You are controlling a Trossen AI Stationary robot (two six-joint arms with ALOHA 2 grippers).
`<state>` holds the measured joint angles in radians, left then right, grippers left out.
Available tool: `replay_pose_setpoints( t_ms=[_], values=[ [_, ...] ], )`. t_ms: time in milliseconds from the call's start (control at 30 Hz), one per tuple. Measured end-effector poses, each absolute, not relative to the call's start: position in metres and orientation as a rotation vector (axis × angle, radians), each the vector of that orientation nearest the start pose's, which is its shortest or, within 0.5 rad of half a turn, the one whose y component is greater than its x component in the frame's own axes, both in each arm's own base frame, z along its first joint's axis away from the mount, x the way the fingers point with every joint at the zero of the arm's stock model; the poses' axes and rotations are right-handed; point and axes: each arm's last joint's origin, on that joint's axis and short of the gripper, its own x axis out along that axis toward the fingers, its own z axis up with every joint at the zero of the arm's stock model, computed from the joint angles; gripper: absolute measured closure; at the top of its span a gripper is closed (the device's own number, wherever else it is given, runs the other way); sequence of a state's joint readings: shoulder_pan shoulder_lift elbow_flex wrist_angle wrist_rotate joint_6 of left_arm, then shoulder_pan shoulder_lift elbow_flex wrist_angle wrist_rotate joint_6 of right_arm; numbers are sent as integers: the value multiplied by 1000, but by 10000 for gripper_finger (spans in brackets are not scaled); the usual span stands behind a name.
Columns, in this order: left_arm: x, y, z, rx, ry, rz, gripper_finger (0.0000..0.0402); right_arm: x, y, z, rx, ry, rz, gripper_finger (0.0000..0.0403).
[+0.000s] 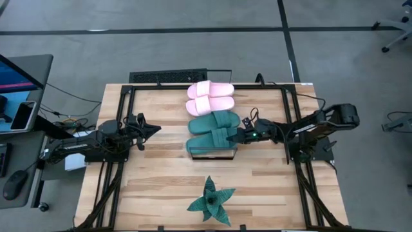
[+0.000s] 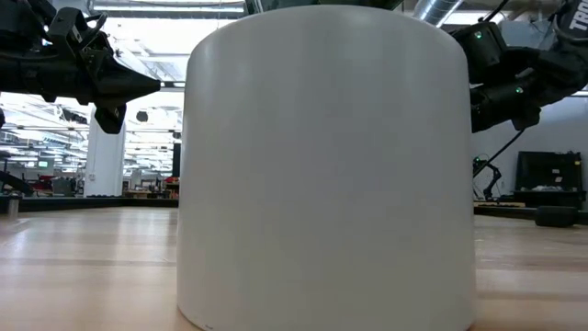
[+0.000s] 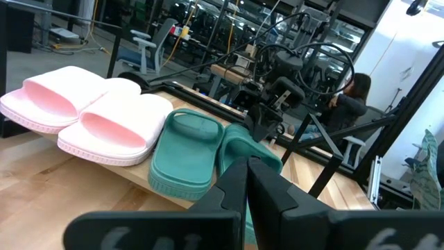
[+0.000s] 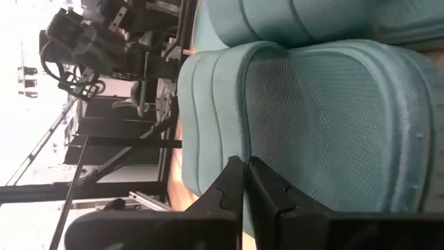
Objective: Pick and place slides into the shelf
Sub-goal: Put the green slipper on the shelf
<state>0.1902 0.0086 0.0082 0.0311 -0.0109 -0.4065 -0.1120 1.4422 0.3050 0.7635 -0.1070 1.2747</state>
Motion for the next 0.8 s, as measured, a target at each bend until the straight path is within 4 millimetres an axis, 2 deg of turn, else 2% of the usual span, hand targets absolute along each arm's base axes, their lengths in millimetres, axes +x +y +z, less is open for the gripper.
replay_pose_setpoints(
  t_ms=[800],
  values=[
    [96, 19, 169, -403, -71, 192, 401, 232, -23, 133, 1298, 311, -253, 402]
  ],
)
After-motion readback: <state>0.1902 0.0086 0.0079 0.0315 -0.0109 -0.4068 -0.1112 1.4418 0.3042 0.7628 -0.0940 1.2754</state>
